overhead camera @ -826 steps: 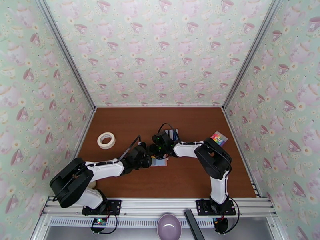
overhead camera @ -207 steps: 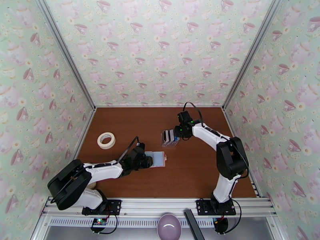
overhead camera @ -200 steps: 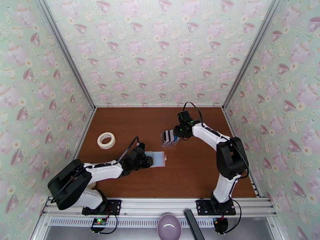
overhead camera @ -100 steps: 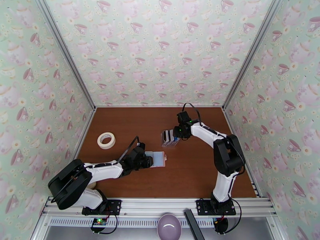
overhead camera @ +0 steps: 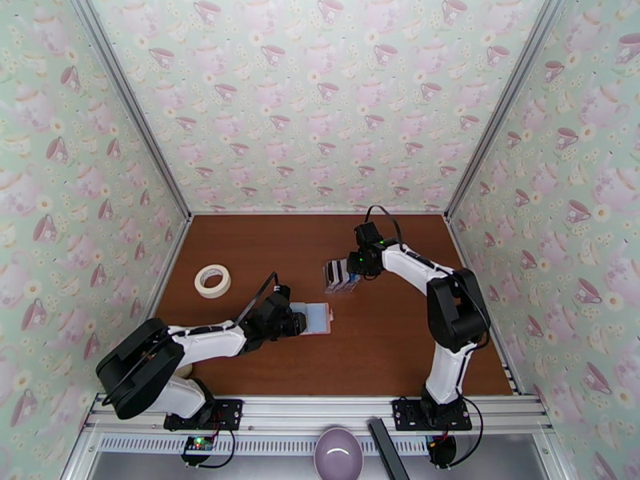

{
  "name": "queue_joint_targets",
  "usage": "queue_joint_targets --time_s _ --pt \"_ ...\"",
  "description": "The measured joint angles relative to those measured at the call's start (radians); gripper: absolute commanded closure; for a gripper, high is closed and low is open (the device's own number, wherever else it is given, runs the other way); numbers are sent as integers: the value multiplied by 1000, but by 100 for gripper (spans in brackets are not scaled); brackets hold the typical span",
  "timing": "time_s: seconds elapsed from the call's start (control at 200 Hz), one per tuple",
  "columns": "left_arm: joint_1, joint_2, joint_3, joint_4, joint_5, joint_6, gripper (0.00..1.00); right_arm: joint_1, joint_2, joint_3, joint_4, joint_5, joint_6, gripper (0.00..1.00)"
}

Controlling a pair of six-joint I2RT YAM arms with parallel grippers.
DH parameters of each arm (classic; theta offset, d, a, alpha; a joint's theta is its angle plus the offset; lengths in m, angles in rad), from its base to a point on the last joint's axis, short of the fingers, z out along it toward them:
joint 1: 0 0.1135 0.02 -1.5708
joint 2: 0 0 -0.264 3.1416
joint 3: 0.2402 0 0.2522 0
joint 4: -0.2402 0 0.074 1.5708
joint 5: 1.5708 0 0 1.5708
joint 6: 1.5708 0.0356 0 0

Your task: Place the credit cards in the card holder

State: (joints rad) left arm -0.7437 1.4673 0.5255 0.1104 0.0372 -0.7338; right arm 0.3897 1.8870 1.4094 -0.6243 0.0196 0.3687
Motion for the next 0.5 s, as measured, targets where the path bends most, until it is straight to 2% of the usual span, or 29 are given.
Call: queue_joint_targets --time_s 0.3,0.421,0.501 --pt "-2 0 0 0 0 0 53 -6 -11 26 -18 15 -7 65" --pt "-2 1 0 2 0 0 53 -6 -11 26 -21 8 -8 58" --pt "-2 2 0 4 0 0 53 -5 -11 26 -21 -5 -11 57"
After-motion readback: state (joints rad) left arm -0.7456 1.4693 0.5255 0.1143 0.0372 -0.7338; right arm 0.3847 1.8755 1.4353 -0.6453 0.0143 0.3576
